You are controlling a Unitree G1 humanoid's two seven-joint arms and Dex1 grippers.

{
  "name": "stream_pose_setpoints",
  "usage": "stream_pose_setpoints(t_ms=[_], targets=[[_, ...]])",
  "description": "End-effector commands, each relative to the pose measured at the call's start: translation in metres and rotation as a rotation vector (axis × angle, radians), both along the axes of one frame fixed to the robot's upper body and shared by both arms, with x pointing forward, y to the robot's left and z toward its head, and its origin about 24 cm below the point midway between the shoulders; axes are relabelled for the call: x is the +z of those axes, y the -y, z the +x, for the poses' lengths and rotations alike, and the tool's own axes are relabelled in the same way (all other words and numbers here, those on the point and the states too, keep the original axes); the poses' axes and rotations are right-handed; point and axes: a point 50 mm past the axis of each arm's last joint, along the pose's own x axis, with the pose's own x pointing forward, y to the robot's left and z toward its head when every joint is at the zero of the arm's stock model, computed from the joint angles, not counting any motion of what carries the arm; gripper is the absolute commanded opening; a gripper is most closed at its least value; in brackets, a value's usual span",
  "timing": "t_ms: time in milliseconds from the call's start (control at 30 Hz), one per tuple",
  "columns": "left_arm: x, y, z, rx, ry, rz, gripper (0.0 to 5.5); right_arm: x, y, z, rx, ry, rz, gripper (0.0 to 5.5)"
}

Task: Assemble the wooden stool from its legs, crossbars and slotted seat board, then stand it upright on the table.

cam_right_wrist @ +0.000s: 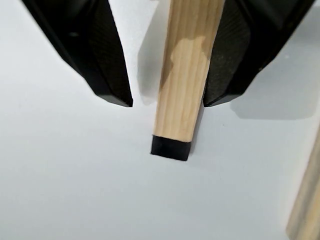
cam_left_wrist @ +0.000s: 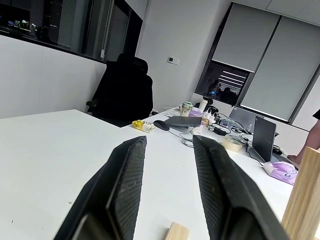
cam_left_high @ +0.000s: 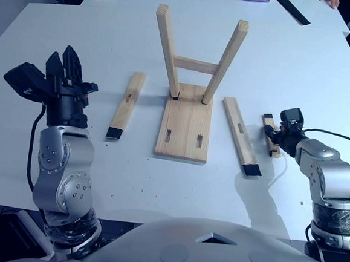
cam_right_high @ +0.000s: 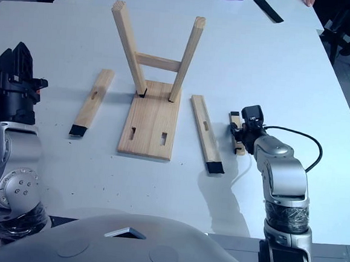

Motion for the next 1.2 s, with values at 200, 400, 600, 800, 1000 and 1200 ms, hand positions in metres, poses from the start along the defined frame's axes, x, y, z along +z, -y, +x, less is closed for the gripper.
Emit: stream_pose_setpoints(t_ms=[200, 400, 600, 800, 1000, 1200], targets=[[0.006, -0.007, 0.006, 0.080, -0.041, 0.063, 1.78, -0.015, 0.001, -0.011, -0.026, -0.090, 0.028, 2.26], [0.009, -0.003, 0.010, 0.079, -0.044, 0.084, 1.78, -0.007, -0.001, -0.008, -0.011, -0.010, -0.010, 1.30], [0.017, 0.004, 0.015, 0.017, -0.024, 0.086, 1.78, 0.007, -0.003, 0.006, -0.070, 0.105, 0.034, 1.30], [0.033, -0.002, 0.022, -0.096, 0.108, -0.045, 1.78, 0.070, 0.005, 0.071, -0.081, 0.475, 0.154, 1.30], [0.057, -0.004, 0.035, -0.361, 0.254, -0.175, 1.78, 0.149, -0.003, 0.102, 0.138, 0.735, 0.520, 1.30], [0.073, 0.018, 0.049, -0.745, 0.312, -0.230, 1.78, 0.200, -0.022, 0.093, 0.426, 0.803, 0.818, 1.30]])
